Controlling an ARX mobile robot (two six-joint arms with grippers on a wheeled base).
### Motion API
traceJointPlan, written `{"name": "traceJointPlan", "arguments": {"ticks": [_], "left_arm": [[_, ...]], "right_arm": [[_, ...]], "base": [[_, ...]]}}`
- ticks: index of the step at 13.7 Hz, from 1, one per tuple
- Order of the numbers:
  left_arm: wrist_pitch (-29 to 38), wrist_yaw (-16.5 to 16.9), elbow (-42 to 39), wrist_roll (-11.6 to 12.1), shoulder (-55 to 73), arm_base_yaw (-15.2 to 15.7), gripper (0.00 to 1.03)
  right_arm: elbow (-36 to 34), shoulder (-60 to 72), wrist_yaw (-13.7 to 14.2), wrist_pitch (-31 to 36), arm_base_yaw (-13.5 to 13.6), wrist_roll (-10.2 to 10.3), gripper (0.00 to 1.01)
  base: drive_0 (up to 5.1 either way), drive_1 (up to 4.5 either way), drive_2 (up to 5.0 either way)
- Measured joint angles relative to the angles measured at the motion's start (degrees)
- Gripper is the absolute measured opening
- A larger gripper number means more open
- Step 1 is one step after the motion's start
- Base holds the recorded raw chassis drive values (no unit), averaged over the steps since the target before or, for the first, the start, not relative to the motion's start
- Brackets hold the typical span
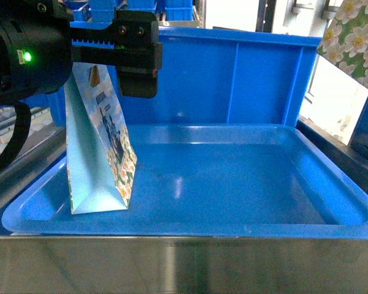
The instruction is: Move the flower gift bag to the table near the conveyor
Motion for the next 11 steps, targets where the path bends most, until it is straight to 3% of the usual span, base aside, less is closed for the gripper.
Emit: {"name": "traceJointPlan", "arguments": {"ticks": [4, 5, 8, 11], "left_arm": [[-0.24, -1.07, -0.37, 0.57, 1.44, -0.52, 0.98], [-0.44, -1.42, -0.68, 0.63, 1.95, -0.55, 0.93], [2.54, -7.56, -3.69, 2.29, -0.61, -0.85, 0.02], [6.49, -8.94, -5.62, 5.11, -2.69, -0.92, 0.02]], "right_arm": [[0.07, 0.0, 0.0, 0.13, 0.2, 0.0, 0.02], [0.28, 0.0, 0.02, 0.37, 0.59, -0.02, 0.02], [0.42, -1.4, 0.02, -0.57, 0.31, 0.0, 0.02], [-0.63, -2.51, 0.17, -1.4, 0.37, 0.04, 0.02]], "base": [[0.0, 0.0, 0.0], [0.0, 0.0, 0.0], [0.0, 0.0, 0.0], [0.0, 0.0, 0.0]]}}
